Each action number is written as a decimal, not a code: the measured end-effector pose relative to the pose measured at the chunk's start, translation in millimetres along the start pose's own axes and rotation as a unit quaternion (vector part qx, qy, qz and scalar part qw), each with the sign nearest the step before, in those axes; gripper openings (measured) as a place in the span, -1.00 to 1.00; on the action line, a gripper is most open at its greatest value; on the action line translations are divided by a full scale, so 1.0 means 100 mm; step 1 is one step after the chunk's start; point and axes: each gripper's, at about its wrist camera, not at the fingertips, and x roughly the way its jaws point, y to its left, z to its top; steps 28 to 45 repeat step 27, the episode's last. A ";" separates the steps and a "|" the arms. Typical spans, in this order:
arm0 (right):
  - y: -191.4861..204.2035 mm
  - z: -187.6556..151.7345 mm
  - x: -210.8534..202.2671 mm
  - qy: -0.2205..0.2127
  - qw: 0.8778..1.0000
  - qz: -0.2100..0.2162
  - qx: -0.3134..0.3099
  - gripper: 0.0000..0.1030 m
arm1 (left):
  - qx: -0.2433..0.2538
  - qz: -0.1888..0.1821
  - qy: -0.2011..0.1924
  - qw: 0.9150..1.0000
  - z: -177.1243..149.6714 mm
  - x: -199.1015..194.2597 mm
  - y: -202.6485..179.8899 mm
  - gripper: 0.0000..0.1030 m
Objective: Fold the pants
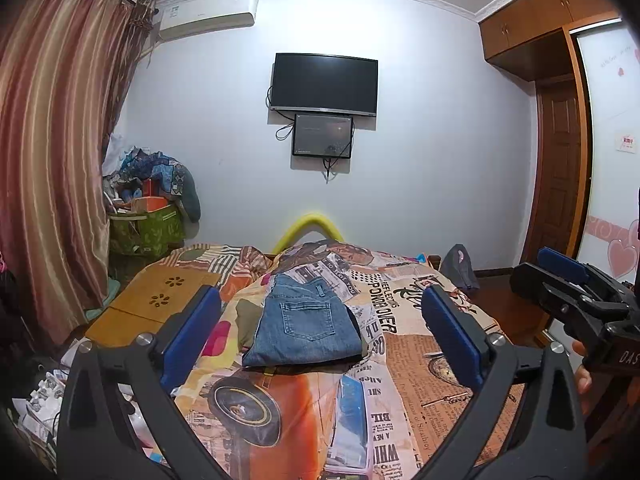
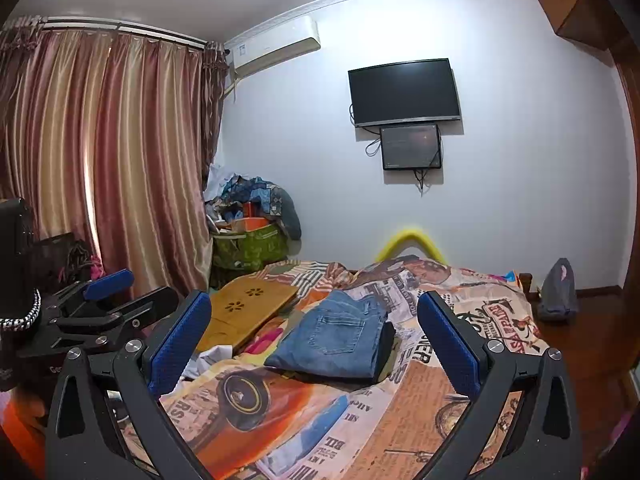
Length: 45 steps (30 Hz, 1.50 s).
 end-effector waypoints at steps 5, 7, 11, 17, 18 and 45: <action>0.00 -0.01 0.00 0.001 1.000 0.000 0.000 0.99 | 0.001 -0.002 0.000 1.000 -0.01 0.01 -0.02 0.98; -0.01 -0.01 0.01 0.001 1.000 0.000 0.000 0.99 | 0.000 -0.007 0.002 1.000 -0.01 0.02 -0.03 0.98; -0.01 -0.01 0.01 0.001 1.000 0.000 0.000 0.99 | -0.001 -0.013 0.004 1.000 -0.02 0.03 -0.03 0.98; -0.02 -0.01 0.01 0.001 1.000 0.000 0.000 0.99 | 0.003 -0.015 0.005 1.000 -0.02 0.03 -0.04 0.98; -0.02 -0.01 0.01 0.001 1.000 0.000 0.000 0.99 | 0.003 -0.016 0.005 1.000 -0.03 0.03 -0.03 0.98; -0.01 -0.02 -0.01 0.001 1.000 0.000 -0.001 0.99 | 0.002 -0.018 0.004 1.000 -0.03 0.01 -0.03 0.98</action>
